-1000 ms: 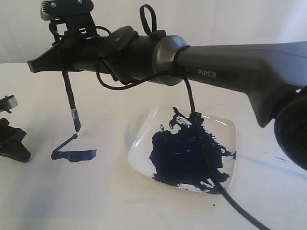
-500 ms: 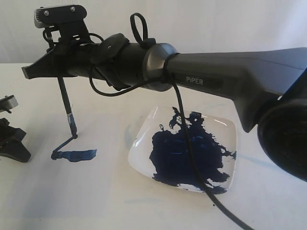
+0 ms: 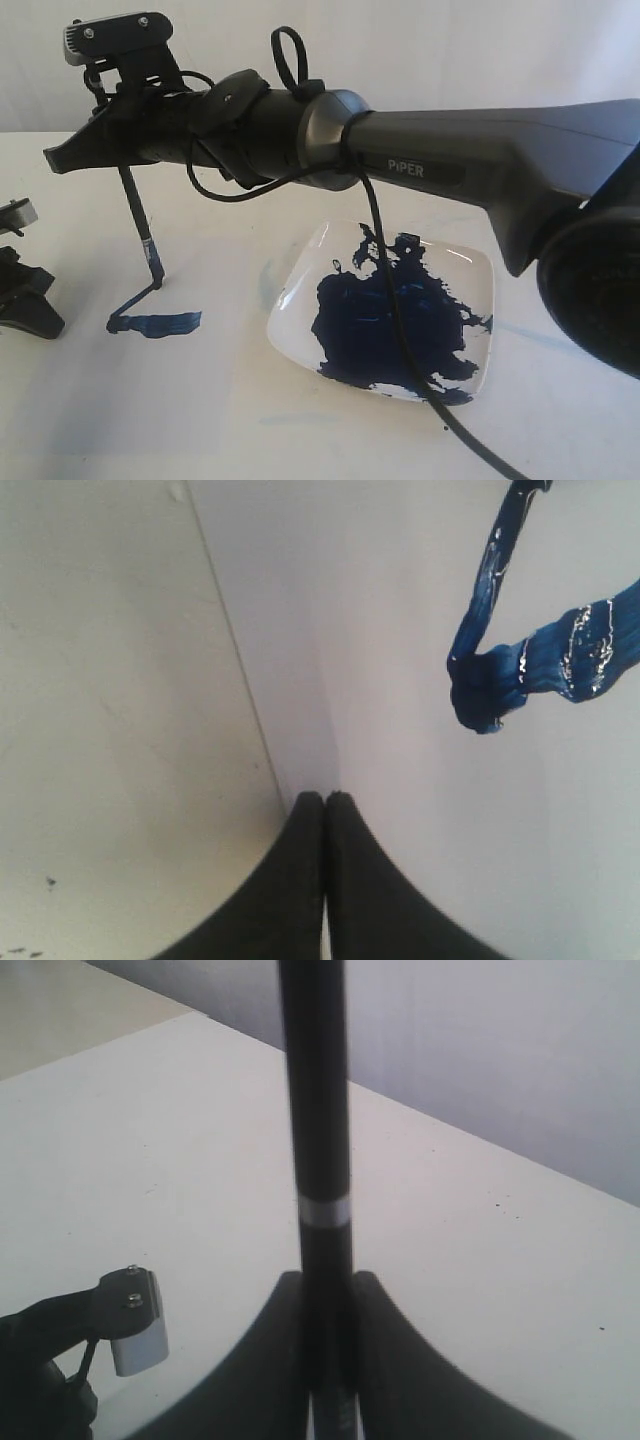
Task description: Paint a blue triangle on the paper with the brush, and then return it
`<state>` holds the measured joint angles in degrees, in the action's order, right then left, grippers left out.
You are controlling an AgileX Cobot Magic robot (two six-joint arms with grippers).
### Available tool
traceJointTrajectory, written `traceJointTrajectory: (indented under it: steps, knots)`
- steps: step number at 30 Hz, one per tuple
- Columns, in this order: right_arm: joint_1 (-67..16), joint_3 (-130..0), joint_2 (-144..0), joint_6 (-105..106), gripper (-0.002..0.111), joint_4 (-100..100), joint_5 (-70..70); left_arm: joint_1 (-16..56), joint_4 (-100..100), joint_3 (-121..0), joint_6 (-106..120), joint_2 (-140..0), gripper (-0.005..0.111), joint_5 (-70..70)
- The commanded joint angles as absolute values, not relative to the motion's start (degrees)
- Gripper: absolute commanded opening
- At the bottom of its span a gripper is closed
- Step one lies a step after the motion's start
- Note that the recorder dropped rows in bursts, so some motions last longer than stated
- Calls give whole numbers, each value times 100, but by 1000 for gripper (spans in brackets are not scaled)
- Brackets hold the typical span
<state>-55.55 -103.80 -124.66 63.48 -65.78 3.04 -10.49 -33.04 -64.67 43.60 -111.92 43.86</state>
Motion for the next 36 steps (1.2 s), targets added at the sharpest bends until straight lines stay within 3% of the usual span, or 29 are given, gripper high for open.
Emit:
traceJointTrajectory:
  steps: [1, 36]
  knots:
    - [-5556, -10408, -12463, 6422, 0, -6574, 338, -1061, -3338, -6477, 4351, -11132, 0, 4502]
    - [-5556, -10388, -12471, 6422, 0, -6607, 240, -1061, -3287, -6477, 4351, -11132, 0, 4572]
